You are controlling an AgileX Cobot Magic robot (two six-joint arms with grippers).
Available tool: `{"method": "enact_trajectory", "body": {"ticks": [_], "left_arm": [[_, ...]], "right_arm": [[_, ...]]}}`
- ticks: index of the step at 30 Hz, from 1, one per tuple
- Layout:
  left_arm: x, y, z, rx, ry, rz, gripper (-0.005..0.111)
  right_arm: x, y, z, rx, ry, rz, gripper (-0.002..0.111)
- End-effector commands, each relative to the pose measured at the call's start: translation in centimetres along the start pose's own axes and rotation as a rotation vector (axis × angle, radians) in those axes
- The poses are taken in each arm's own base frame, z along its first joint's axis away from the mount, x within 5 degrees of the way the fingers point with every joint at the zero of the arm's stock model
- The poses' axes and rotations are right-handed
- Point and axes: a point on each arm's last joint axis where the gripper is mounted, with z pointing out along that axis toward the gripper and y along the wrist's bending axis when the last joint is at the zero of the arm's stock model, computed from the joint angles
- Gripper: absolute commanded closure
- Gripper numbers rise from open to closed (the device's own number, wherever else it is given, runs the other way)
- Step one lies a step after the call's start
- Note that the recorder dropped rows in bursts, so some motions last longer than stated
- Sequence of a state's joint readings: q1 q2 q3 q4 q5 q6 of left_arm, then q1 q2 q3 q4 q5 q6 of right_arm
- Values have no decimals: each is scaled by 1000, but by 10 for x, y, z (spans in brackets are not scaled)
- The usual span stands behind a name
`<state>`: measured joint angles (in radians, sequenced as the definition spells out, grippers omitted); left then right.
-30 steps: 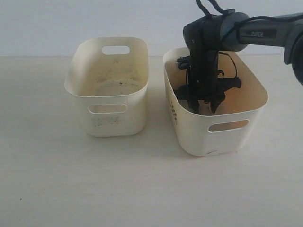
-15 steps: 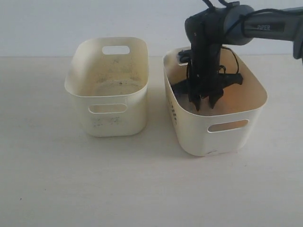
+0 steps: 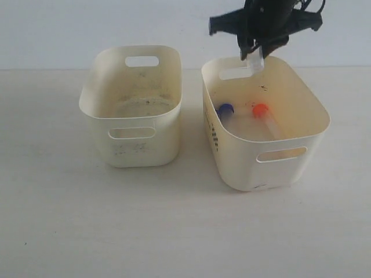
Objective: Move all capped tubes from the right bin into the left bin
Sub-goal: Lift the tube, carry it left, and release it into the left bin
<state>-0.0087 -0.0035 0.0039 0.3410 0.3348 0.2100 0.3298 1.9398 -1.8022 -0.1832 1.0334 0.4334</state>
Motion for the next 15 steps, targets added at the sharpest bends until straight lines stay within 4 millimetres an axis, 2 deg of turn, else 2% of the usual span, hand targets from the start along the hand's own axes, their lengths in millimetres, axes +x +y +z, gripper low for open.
{"method": "enact_trajectory", "body": {"ticks": [1,4,8,9,10,11,12,13,14,15], "left_arm": [[-1,1,0,1,-6,-2,103],[-1,1,0,1,-6,-2,103],[-1,1,0,1,-6,-2,103],[-1,1,0,1,-6,-2,103],[-1,1,0,1,-6,-2,103],[-1,1,0,1,-6,-2,103],[-1,1,0,1,-6,-2,103],[-1,1,0,1,-6,-2,103],[-1,1,0,1,-6,-2,103],[-1,1,0,1,-6,-2,103]], "right_arm": [[-6,19,-41,-224,-114,67,108],[-2,51,-50,-367,-158,49,108],[9,95,-43,-462,-203,-19,108],[15,115,-37,-497,-226,-43,108],[18,122,-35,-509,-231,-51,108],[23,133,-23,-518,-224,-53,103],[24,135,-19,-515,-217,-49,99],[27,137,-5,-503,-190,-49,83],[28,138,0,-496,-176,-51,75],[31,139,7,-487,-158,-54,54]]}}
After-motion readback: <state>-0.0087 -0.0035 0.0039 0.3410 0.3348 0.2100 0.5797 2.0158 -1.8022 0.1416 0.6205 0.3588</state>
